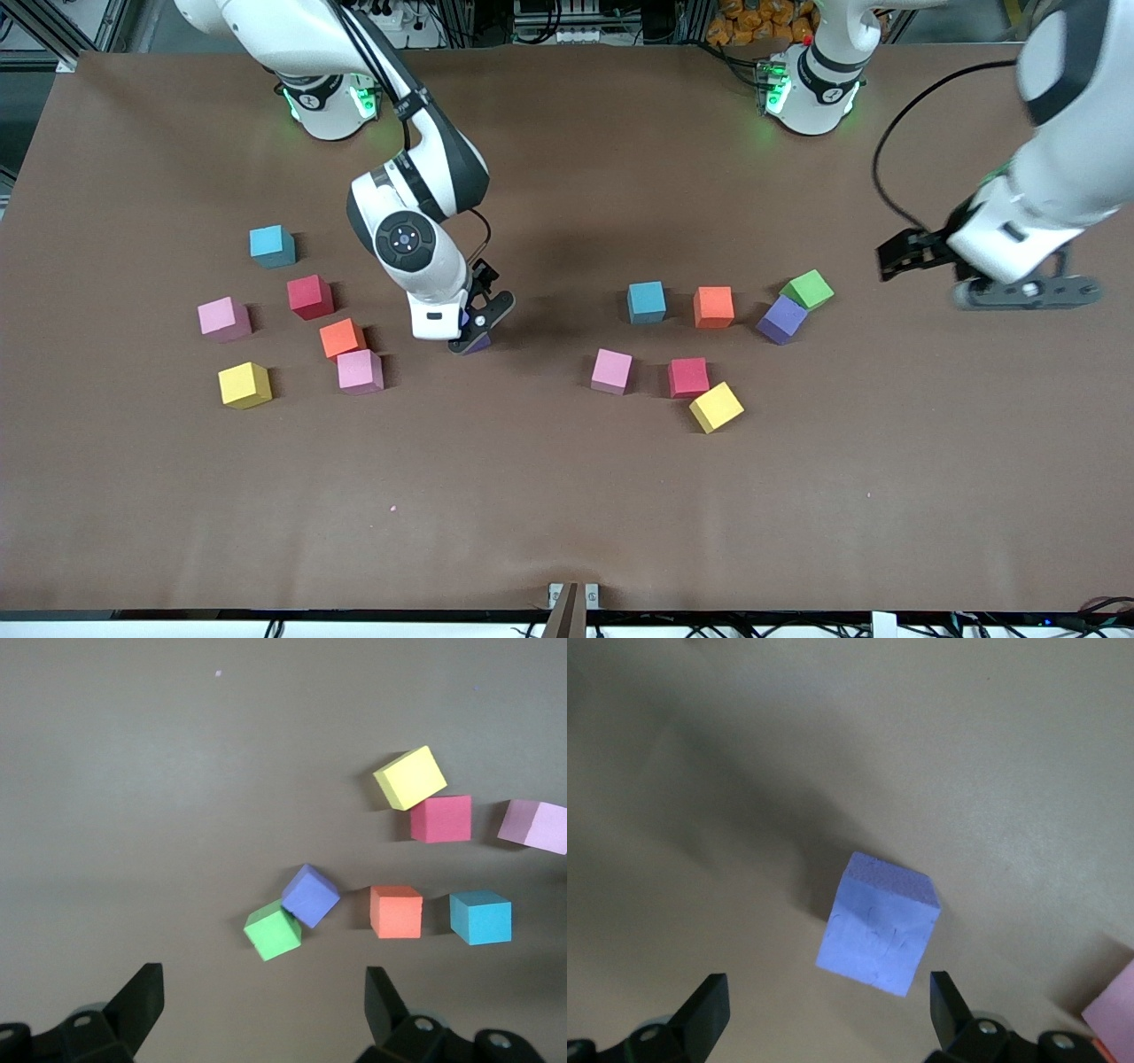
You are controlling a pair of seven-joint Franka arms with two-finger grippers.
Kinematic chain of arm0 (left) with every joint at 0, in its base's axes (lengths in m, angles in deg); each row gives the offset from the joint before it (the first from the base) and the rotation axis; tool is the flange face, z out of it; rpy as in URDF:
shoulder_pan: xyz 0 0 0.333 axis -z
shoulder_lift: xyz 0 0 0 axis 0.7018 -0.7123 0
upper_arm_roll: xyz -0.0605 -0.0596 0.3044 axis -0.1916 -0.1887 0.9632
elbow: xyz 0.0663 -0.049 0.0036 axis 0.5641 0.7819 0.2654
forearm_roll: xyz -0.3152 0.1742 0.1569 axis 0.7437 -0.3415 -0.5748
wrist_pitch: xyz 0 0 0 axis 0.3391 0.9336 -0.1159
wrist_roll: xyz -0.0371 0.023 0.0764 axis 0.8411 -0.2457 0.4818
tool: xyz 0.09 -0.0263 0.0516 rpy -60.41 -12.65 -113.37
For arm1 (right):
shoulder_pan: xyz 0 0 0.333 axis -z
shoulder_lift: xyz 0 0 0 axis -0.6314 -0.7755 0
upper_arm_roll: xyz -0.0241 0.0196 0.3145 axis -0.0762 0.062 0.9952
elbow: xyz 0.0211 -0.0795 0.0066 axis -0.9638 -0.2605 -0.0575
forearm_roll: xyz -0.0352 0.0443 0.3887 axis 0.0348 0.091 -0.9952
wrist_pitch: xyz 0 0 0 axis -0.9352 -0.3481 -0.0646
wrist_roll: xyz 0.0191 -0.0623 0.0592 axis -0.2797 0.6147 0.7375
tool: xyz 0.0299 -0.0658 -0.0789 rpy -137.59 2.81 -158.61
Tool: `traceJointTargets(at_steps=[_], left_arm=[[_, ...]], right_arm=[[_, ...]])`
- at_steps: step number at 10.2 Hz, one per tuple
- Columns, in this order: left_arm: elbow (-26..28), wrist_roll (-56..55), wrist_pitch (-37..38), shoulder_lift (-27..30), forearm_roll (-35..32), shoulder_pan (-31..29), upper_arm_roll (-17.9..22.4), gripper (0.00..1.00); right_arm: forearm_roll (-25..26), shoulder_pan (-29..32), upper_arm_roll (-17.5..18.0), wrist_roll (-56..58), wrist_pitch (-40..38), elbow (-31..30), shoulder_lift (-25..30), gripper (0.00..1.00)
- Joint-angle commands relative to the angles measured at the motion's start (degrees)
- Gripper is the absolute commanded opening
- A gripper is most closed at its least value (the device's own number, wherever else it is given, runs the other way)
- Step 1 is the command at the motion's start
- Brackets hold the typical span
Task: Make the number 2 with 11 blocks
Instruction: 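Grasp the purple block with the right gripper and cyan block with the left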
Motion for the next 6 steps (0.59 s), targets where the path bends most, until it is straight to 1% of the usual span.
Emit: traceJointTargets(at_steps=[1, 2, 3, 4, 6], left_arm=[[2.7, 0.2, -3.7, -1.9, 0.3, 0.3, -2.2, 1.0], [2.7, -1.6, -4.7, -3.8, 0.0, 0.9, -4.1, 1.0], [2.7, -4.7, -5.7, -5.6, -0.1, 2.3, -4.9, 1.0], [2.7, -7.5, -6.5, -7.8, -0.2, 4.8, -4.9, 1.0], [2.7, -16.8, -8.0, -11.1, -0.3, 8.8, -4.9, 1.0]], right_arm=[[-0.9, -0.1, -0.1, 0.7, 4.4, -3.5, -0.1, 1.0], [-1.0, -0.4, -0.1, -1.4, 4.5, -3.6, -0.1, 1.0], [-1.0, -0.7, -0.2, -2.4, 5.1, -3.7, -0.4, 1.0], [-1.0, -0.7, -0.2, -2.2, 5.6, -3.7, -0.8, 1.0], [-0.6, -0.1, -0.2, -1.7, 5.8, -3.7, -0.9, 1.0]])
